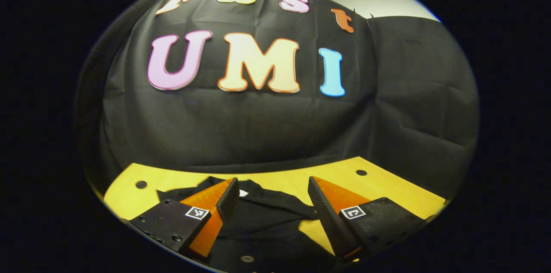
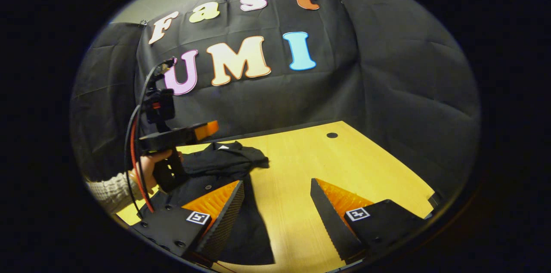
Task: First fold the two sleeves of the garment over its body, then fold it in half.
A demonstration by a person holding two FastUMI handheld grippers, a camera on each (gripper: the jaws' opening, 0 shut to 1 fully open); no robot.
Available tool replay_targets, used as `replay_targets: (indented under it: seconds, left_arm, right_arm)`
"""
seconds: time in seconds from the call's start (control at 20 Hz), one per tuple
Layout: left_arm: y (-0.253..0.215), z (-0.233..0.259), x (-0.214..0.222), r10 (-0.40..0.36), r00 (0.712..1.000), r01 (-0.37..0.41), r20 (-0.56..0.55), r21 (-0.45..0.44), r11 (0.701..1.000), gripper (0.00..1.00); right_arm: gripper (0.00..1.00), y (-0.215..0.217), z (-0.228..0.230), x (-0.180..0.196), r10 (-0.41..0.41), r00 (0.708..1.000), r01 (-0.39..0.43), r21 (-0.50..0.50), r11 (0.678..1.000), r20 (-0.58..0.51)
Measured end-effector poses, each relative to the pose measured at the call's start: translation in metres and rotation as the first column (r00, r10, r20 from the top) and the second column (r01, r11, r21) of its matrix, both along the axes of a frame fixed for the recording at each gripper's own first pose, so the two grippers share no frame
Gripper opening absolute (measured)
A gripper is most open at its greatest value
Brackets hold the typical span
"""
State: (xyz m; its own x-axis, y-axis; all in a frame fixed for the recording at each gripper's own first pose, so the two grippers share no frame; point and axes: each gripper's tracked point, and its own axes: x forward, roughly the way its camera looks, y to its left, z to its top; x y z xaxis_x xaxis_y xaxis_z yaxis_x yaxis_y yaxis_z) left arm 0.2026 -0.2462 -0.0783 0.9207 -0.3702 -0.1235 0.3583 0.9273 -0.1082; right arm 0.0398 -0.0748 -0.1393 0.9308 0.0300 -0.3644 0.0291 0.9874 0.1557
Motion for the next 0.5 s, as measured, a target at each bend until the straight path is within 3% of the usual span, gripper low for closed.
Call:
replay_targets:
  seconds: [0.2, 0.5]
  left_arm:
    - [0.088, 0.025, -0.025, 0.115, 0.988, -0.115, 0.101, -0.005, 0.993, 0.92]
    - [0.193, 0.015, -0.085, 0.269, 0.96, -0.27, 0.079, 0.011, 0.963, 0.93]
  right_arm:
    - [0.98, 0.022, -0.002, -0.006, 0.067, 0.998, -0.067, 0.002, 0.998, 0.004]
    - [0.98, 0.046, -0.018, -0.017, 0.135, 0.991, -0.135, -0.004, 0.991, -0.007]
